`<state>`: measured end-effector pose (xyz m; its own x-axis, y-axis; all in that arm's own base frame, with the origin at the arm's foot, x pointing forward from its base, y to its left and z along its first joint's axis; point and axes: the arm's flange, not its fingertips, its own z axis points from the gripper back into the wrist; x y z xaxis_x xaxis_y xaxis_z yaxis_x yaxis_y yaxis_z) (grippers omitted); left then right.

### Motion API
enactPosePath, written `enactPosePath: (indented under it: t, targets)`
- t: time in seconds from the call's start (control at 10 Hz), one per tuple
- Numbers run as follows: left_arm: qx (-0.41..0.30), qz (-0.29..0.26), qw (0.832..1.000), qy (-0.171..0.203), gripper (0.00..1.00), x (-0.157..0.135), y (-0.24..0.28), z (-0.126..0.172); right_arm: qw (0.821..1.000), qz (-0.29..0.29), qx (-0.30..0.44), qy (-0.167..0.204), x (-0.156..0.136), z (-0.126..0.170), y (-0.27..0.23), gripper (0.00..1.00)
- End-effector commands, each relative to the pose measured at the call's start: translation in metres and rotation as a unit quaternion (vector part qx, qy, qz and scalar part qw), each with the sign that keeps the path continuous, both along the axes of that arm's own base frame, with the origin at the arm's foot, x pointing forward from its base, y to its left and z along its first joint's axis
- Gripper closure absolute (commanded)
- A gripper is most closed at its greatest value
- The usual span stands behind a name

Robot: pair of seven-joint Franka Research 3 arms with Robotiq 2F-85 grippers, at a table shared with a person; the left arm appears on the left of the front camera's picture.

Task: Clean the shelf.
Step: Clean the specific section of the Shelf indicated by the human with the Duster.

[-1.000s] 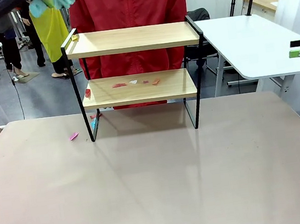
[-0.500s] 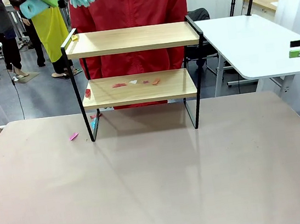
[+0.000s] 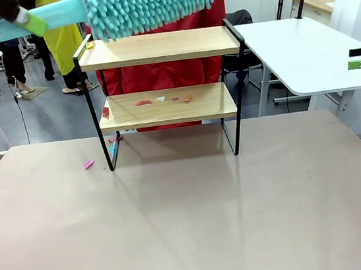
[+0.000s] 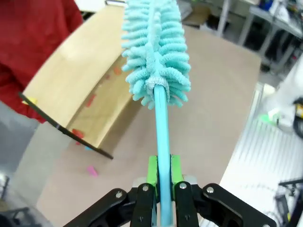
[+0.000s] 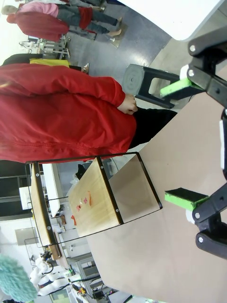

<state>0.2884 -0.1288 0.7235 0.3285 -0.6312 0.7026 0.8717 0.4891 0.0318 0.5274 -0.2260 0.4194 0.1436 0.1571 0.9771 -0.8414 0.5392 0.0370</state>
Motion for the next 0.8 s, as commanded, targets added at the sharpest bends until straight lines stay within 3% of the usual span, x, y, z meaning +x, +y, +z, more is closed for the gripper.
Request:
enactPosePath:
  t: [0.0, 0.1, 0.3, 0.4, 0.6, 0.7]
  targets:
    - [0.082, -0.054, 0.995, -0.034, 0.87, 0.006, 0.002, 0.015, 1.0, 0.0, -0.001, -0.002, 0.001, 0.002, 0.001, 0.0]
    - [0.131, -0.093, 0.986, -0.048, 0.87, 0.004, -0.002, 0.017, 1.0, 0.0, -0.001, -0.002, 0.001, 0.002, 0.001, 0.0]
    - [0.202, -0.141, 0.969, -0.033, 0.87, 0.003, -0.008, 0.016, 1.0, 0.0, -0.001, -0.002, 0.001, 0.002, 0.001, 0.0]
    - [0.305, -0.186, 0.934, 0.019, 0.87, 0.008, -0.021, 0.001, 1.0, 0.0, -0.001, -0.002, 0.001, 0.002, 0.001, 0.0]
    - [0.318, -0.188, 0.929, 0.029, 0.87, 0.007, -0.023, -0.002, 1.0, 0.0, -0.001, -0.002, 0.001, 0.002, 0.001, 0.0]
    - [0.35, -0.21, 0.911, 0.056, 0.87, 0.007, -0.029, -0.013, 1.0, 0.0, -0.001, -0.002, 0.001, 0.002, 0.001, 0.0]
